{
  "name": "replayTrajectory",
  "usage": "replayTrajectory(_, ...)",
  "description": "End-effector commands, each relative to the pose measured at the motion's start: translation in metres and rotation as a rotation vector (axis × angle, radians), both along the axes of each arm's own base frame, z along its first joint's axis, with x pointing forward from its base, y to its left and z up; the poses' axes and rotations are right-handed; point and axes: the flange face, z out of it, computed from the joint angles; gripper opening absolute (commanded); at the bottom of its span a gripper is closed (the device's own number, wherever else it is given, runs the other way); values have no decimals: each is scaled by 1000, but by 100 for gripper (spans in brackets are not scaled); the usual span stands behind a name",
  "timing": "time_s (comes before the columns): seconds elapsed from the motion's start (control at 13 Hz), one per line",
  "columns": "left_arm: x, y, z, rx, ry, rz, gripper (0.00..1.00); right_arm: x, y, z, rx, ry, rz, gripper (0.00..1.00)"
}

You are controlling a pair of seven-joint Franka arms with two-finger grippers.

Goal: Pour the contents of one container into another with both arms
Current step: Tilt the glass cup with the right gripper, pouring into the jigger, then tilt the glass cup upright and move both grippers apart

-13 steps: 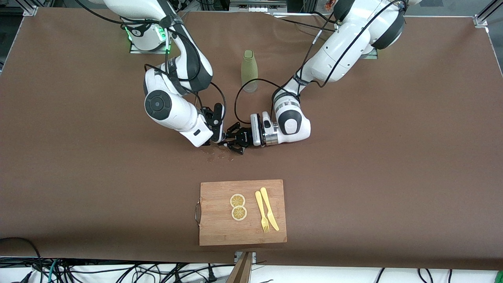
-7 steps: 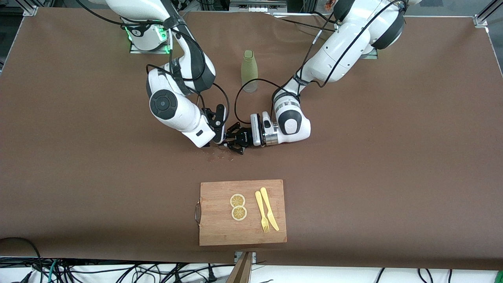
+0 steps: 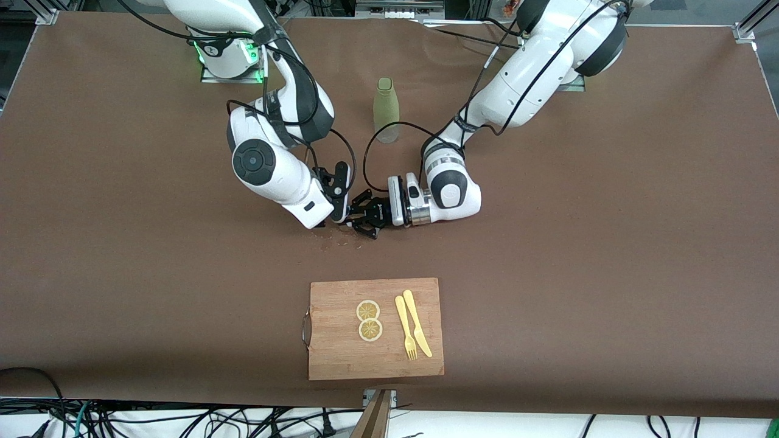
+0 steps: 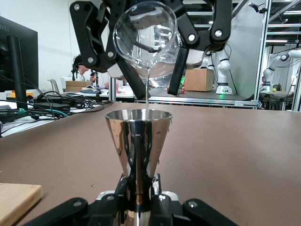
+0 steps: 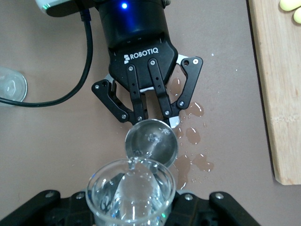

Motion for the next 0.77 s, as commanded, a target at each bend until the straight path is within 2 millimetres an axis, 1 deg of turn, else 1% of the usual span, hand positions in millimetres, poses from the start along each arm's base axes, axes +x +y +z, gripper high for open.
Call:
replayTrajectory(0.0, 2, -7, 2, 0, -36, 34, 0, 7, -4, 11, 12, 3, -38, 31)
replayTrajectory(0.38, 3, -5, 7, 0, -41, 33, 0, 17, -21, 33, 102, 12, -121, 31)
replayTrajectory(0.46, 7, -3, 17, -1, -53, 35, 0, 19, -26, 38, 123, 14, -140, 31)
replayTrajectory(0.54, 9, 2, 19, 3, -51, 39, 0, 22, -33, 44, 132, 15, -153, 31)
replayTrajectory(0.61, 12, 10, 23, 7, -54, 46, 0, 22, -39, 48, 136, 24, -159, 31)
replayTrajectory(0.69, 15, 20, 29, 16, -55, 53, 0, 26, -49, 52, 140, 29, -171, 31)
